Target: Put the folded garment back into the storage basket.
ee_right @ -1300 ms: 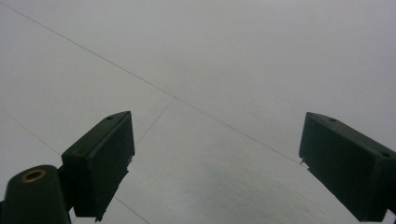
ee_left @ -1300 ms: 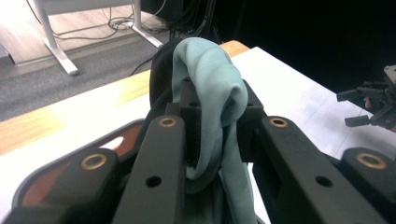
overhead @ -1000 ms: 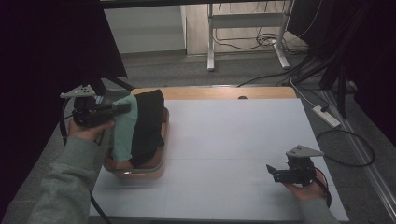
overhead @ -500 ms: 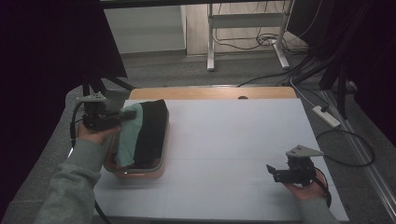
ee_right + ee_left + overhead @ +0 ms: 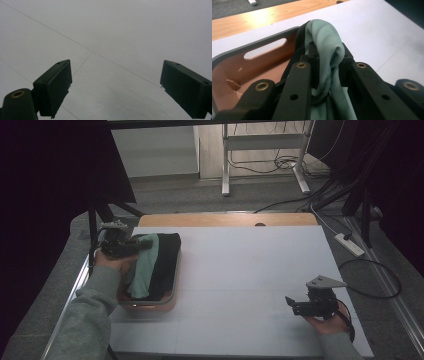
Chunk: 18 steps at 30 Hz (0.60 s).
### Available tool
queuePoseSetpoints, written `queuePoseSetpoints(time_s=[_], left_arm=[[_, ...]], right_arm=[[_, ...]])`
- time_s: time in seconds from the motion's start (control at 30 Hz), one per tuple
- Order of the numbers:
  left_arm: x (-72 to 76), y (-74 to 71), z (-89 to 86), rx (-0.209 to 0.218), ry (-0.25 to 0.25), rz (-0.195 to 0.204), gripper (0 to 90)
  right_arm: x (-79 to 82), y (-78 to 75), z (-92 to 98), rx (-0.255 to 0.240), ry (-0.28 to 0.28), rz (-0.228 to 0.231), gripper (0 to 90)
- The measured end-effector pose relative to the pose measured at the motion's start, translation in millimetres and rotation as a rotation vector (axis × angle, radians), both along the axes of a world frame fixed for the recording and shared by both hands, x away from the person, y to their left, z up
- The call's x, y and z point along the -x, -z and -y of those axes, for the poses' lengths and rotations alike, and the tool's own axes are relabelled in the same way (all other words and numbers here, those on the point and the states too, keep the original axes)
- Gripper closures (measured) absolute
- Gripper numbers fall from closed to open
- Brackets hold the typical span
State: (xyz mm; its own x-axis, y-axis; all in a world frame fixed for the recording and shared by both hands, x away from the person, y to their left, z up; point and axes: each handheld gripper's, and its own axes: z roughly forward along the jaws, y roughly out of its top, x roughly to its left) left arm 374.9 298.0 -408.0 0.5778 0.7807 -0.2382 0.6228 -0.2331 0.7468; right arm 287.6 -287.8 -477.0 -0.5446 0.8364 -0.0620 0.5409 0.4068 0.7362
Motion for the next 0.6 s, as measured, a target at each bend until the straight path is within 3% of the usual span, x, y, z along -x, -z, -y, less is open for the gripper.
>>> queuePoseSetpoints(time_s=[0.37,0.6], left_arm=[[-9.6,10.9,3.5,-0.059,-0.025,-0.031,77.9],[-12.2,15.9,-6.2,-0.096,-0.065,-0.054,77.7]], right_arm=[[0.2,0.0,-0.2,0.002,0.0,0.002,10.5],[0.3,0.0,0.1,0.001,0.001,0.002,10.5]])
